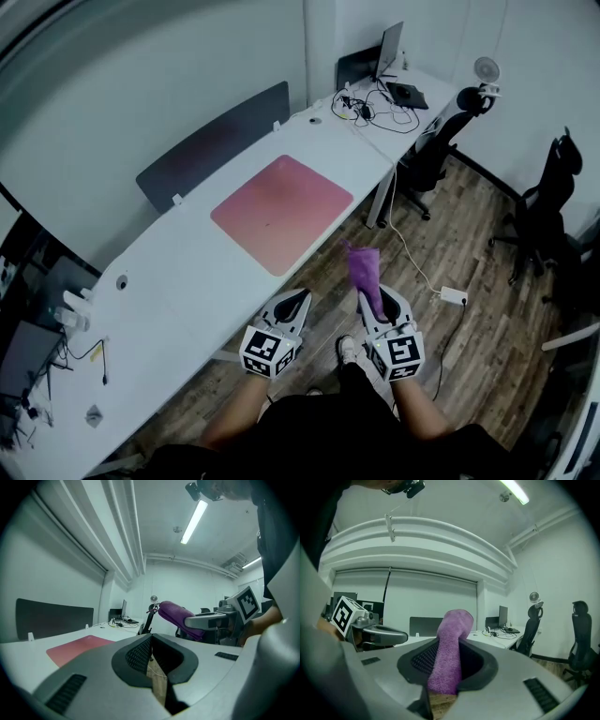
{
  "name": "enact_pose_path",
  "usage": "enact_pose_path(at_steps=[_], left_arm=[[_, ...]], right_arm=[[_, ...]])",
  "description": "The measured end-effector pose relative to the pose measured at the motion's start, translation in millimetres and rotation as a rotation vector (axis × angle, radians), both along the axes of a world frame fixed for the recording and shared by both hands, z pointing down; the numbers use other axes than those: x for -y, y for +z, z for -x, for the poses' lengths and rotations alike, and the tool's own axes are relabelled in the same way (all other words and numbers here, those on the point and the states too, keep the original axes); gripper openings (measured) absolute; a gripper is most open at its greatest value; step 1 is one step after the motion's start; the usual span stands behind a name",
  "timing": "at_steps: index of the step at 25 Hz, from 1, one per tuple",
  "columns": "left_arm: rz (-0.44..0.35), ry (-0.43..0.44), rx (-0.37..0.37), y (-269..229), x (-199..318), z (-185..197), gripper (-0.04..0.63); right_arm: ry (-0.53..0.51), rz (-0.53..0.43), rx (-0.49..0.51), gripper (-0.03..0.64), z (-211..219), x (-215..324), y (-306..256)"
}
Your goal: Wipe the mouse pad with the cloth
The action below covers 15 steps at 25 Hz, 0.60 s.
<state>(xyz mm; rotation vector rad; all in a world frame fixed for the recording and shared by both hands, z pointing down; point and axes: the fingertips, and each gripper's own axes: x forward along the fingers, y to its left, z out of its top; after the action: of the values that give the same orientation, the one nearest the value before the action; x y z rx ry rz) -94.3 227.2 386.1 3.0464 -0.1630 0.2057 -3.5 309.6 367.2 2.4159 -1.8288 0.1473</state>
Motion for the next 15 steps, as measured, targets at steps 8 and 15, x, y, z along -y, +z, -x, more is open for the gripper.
enact_pose_path(at_steps=[8, 15], left_arm=[[-0.006, -0.044, 0.001, -12, 28, -25, 0.021], [-0.011, -0.095, 0.006, -20, 50, -57, 0.021]], right_arm=[[-0.069, -0.010, -0.012, 0.115, -31, 36, -9], [-0.165, 0.003, -0.002, 0.115, -65, 70, -7]])
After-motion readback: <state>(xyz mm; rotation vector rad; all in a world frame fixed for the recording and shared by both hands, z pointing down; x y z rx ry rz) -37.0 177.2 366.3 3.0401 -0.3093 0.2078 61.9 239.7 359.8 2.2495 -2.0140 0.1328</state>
